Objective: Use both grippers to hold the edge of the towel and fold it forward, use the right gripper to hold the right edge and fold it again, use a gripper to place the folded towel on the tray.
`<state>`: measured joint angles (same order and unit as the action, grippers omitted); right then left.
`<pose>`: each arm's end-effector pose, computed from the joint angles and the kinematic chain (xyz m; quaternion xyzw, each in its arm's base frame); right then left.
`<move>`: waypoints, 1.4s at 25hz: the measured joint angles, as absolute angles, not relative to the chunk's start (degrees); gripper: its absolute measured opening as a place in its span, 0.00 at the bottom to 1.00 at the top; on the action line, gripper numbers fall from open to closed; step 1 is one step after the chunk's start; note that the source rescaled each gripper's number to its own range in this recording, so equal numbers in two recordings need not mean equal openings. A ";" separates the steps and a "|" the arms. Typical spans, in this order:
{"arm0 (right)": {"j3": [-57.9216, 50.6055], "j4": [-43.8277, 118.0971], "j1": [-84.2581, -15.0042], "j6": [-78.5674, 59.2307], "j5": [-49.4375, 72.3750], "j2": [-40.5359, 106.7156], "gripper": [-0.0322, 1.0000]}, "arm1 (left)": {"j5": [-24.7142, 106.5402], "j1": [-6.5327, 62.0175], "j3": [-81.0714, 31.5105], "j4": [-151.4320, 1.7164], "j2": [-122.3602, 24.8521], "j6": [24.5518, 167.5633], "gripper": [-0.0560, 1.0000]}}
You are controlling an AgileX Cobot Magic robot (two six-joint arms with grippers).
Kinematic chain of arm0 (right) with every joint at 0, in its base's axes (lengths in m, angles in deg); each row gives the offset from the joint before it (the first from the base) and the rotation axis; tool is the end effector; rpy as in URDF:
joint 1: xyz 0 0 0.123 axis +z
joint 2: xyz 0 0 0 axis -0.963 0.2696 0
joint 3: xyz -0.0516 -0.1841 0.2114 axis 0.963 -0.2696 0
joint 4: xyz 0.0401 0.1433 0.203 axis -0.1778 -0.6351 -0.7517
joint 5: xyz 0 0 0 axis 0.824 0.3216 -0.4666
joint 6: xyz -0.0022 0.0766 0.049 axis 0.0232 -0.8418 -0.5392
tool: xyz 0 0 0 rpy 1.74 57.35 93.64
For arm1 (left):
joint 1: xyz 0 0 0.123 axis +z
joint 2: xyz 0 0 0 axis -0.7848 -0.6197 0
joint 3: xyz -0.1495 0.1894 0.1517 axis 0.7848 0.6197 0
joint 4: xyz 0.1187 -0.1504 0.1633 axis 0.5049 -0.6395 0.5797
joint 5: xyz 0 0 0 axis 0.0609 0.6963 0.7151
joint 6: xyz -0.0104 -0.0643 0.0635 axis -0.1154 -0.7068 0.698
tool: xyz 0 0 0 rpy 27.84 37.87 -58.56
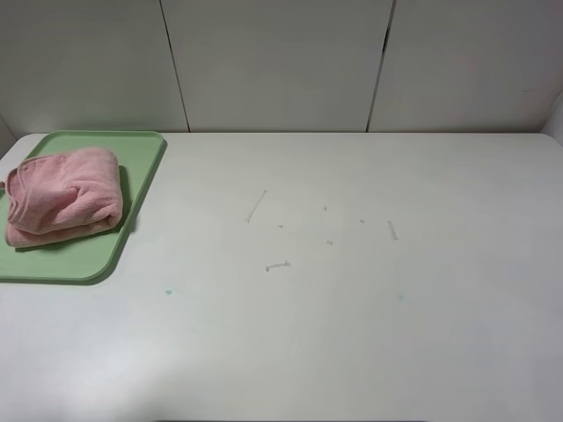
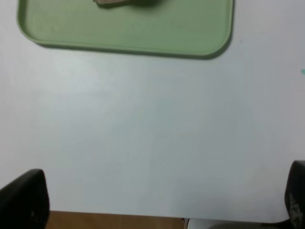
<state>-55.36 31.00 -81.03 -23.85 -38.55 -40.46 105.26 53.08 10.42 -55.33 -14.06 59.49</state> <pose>-0.0035 0.0196 0.2806 -0.0179 0.8385 0.0501 0.5423 0.0936 0.0111 0.3219 -0.0275 0.9578 0.0496 0.2818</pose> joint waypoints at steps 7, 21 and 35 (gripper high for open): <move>-55.36 31.00 -81.03 -23.85 -38.55 -40.46 1.00 | 102.50 53.08 18.13 -57.62 -3.05 59.43 1.00; -55.36 31.00 -81.03 -23.85 -38.53 -40.46 1.00 | 97.37 53.08 26.53 -59.83 12.29 59.41 1.00; -55.36 31.00 -81.03 -23.85 -38.53 -40.46 1.00 | 97.38 53.08 26.78 -63.84 24.56 64.95 1.00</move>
